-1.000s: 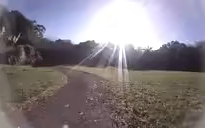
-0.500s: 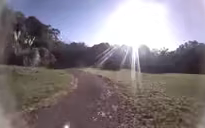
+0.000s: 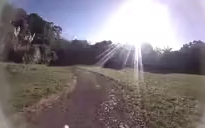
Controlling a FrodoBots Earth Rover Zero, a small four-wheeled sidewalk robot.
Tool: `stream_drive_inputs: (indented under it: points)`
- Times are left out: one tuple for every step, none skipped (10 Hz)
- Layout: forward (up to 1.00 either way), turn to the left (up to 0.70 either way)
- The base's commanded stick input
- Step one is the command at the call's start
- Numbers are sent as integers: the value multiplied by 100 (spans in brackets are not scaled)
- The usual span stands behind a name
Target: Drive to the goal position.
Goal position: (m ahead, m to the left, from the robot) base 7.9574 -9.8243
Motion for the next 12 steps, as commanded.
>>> stream_drive_inputs:
  points:
    - [100, 2]
    - [100, 2]
    - [100, 2]
    - [100, 2]
    - [100, 2]
    - [100, 2]
    - [100, 2]
    - [100, 0]
    - [100, 0]
    - [100, 2]
    - [100, 1]
    - [100, 0]
